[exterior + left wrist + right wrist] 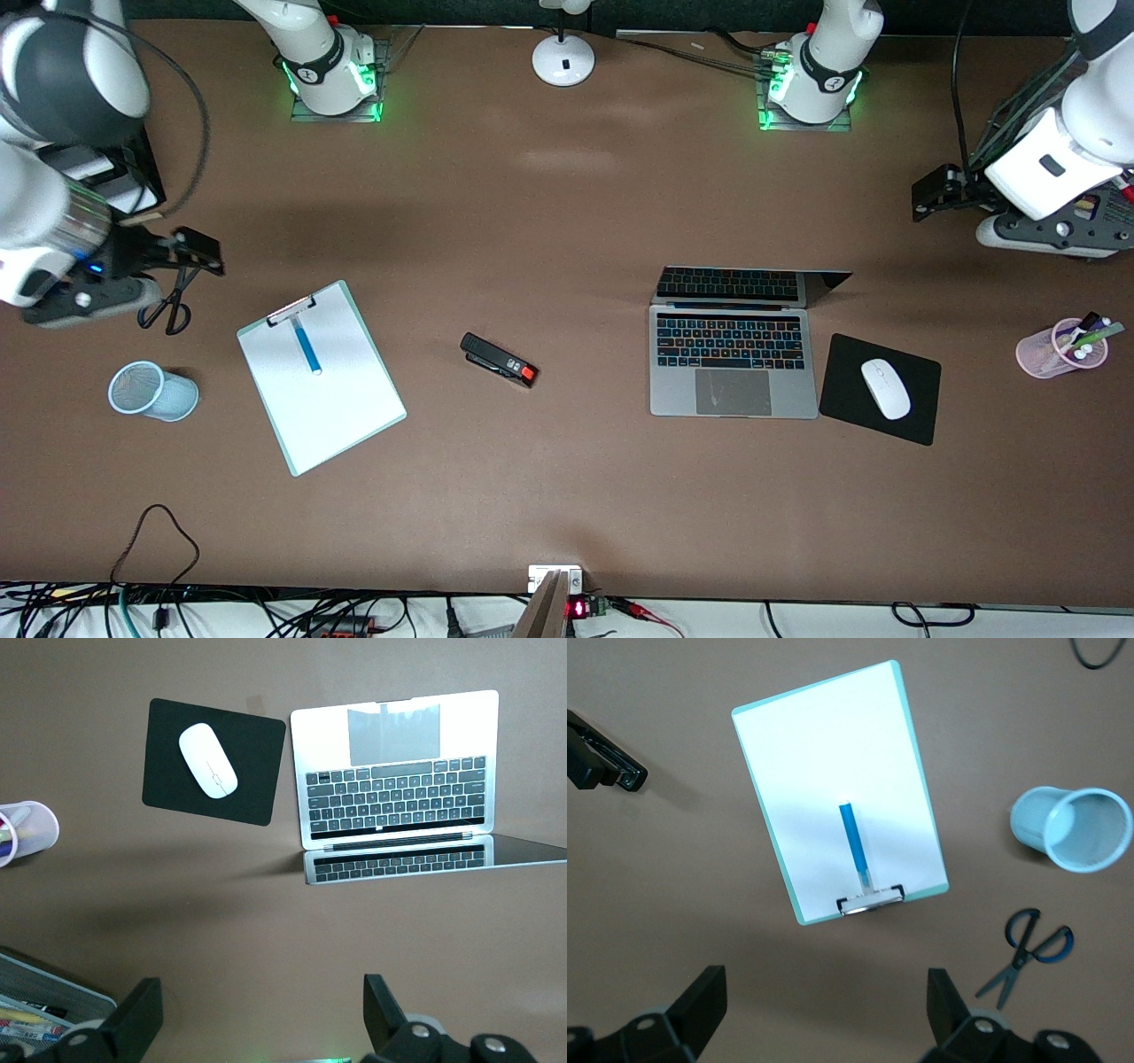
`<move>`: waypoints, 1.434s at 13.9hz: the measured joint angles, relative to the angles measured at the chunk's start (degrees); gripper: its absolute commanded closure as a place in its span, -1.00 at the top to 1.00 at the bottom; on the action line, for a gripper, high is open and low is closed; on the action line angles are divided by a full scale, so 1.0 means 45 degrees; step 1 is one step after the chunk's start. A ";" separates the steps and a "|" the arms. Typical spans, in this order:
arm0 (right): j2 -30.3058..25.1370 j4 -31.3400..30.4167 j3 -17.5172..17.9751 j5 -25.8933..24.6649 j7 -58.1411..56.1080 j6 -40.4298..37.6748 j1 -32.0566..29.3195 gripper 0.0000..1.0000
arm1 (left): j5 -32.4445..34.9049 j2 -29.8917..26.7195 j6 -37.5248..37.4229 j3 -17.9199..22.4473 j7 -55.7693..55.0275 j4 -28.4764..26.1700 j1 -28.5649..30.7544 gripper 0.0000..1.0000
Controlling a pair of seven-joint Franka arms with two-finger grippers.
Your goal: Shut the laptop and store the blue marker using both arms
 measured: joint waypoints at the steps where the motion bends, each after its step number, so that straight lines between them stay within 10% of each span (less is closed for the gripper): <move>1: 0.0219 -0.0010 -0.0001 -0.0003 -0.0208 0.0208 0.0029 1.00 | 0.0000 0.0104 -0.0030 0.0000 0.0000 0.0047 0.0000 0.79; 4: 0.0651 -0.0169 -0.0034 -0.0008 -0.1016 0.1148 0.0011 1.00 | 0.0000 0.0323 -0.0192 0.0000 0.0000 0.0108 0.0000 -0.50; 6: 0.0758 -0.0522 -0.0030 -0.0011 -0.1124 0.1875 0.0021 1.00 | 0.0000 0.0402 -0.0541 0.0000 0.0000 0.0129 0.0000 -0.91; 20: 0.2479 -0.1699 -0.0025 -0.0337 -0.2904 0.4498 0.0185 0.90 | -0.2274 0.0264 -0.0235 -0.0003 -0.0202 -0.1397 0.0215 -0.98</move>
